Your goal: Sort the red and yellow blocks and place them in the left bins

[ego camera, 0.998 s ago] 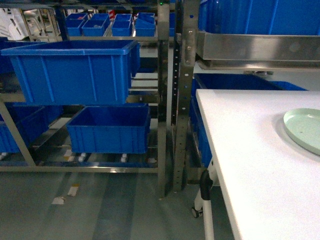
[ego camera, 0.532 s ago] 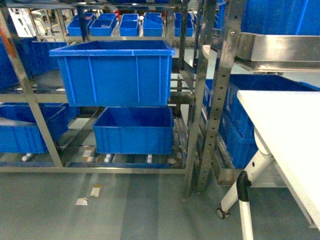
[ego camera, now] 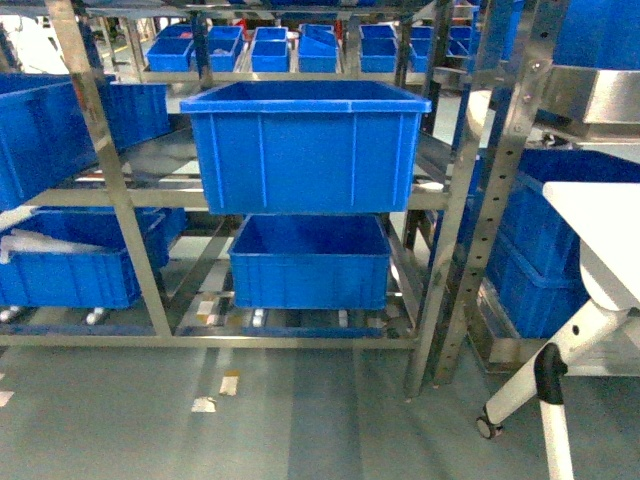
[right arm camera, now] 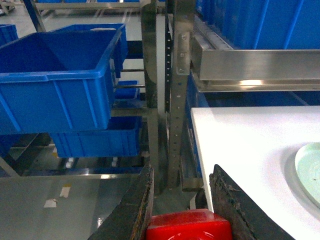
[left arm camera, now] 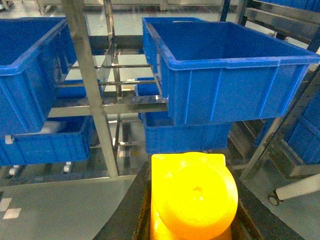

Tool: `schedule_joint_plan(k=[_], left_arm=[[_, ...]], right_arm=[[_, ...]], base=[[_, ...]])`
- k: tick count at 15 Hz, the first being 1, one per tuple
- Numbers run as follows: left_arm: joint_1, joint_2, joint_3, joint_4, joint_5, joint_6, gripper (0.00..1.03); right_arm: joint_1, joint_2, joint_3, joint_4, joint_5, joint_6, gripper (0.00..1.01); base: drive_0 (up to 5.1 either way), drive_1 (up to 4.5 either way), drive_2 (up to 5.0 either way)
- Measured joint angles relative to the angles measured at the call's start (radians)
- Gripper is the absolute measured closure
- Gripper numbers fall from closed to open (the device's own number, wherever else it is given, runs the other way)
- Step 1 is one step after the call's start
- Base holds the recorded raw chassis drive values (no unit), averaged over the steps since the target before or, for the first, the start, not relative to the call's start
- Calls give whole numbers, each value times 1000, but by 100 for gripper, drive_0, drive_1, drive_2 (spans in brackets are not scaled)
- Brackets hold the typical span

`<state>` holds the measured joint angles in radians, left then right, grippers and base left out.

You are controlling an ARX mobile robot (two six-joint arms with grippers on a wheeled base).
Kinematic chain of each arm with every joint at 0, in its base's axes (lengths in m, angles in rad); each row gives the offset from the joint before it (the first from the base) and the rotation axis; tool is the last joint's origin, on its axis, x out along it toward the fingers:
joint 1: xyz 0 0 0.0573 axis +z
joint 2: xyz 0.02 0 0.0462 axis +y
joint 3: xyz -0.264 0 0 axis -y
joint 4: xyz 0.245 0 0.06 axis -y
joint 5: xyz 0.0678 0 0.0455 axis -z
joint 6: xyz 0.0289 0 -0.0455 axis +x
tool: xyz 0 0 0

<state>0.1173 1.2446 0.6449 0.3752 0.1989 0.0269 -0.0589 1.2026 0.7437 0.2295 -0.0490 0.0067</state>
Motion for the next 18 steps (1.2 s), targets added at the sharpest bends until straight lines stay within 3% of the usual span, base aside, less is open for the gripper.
schedule_joint_plan(k=[11, 15, 18], left_arm=[[0, 0, 0, -3, 0, 0, 76], [1, 1, 0, -2, -3, 0, 76], [-2, -1, 0, -2, 0, 0, 76]], right_arm=[[0, 0, -1, 0, 0, 0, 73], [4, 0, -1, -3, 0, 0, 73], [5, -2, -1, 0, 0, 0, 73]], base=[[-496, 244, 244], [0, 0, 0], [6, 427, -414]])
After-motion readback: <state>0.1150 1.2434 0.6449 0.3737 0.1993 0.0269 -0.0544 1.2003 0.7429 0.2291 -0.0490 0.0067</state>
